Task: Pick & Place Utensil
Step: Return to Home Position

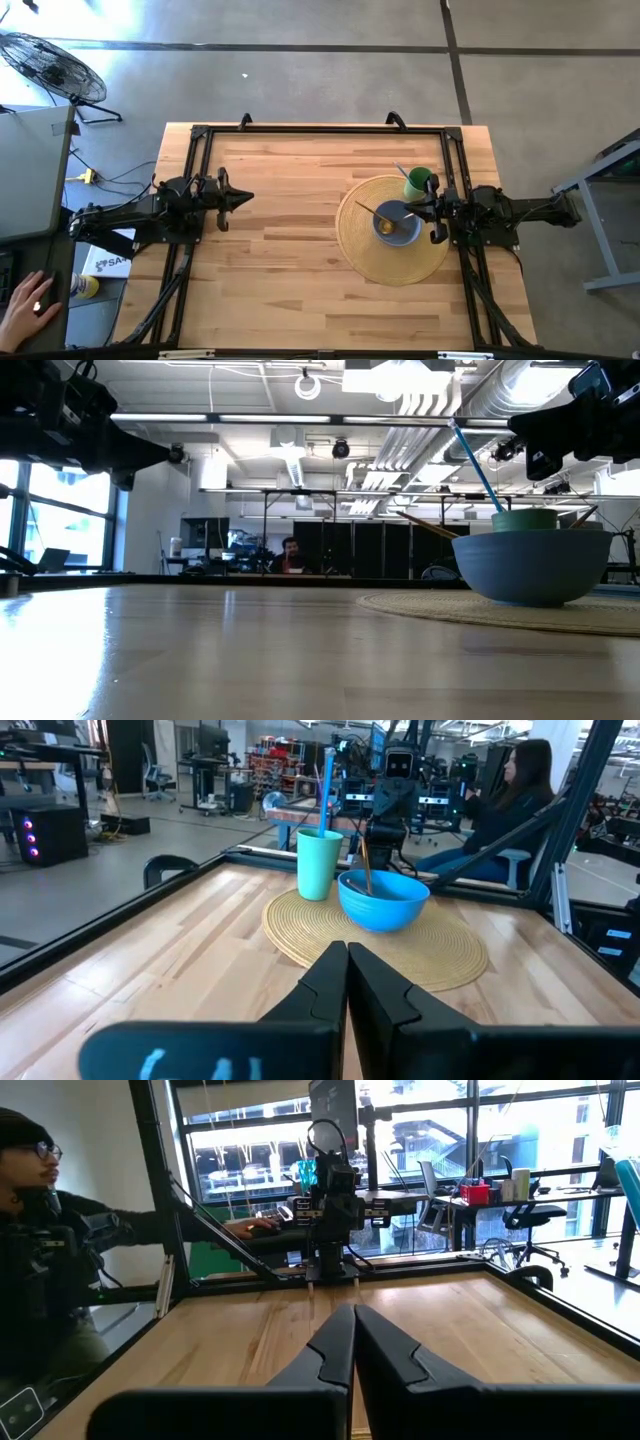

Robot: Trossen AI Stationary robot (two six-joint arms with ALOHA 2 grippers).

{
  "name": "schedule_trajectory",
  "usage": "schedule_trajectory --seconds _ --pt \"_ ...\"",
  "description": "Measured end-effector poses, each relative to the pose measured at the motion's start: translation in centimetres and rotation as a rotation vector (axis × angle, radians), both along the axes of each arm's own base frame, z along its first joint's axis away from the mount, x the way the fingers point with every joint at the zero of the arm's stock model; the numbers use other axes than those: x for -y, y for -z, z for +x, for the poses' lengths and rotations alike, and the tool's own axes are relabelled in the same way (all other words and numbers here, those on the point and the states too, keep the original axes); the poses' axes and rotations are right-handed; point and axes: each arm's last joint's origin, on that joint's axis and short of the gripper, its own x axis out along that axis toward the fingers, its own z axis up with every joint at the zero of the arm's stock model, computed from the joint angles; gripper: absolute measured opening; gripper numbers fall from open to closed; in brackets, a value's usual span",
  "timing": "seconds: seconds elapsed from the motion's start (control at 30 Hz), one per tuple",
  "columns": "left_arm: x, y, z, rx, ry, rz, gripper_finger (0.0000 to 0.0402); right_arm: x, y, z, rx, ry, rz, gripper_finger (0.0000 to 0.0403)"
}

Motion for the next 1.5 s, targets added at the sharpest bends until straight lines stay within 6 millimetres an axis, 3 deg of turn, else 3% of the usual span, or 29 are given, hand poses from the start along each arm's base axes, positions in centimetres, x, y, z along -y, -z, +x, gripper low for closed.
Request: schedule_trajectory --seconds 1.5 --pt "0.00 0.00 0.00 0.000 0.000 0.000 0.0010 0.00 0.00 0.00 0.000 0.000 0.000 0.0007"
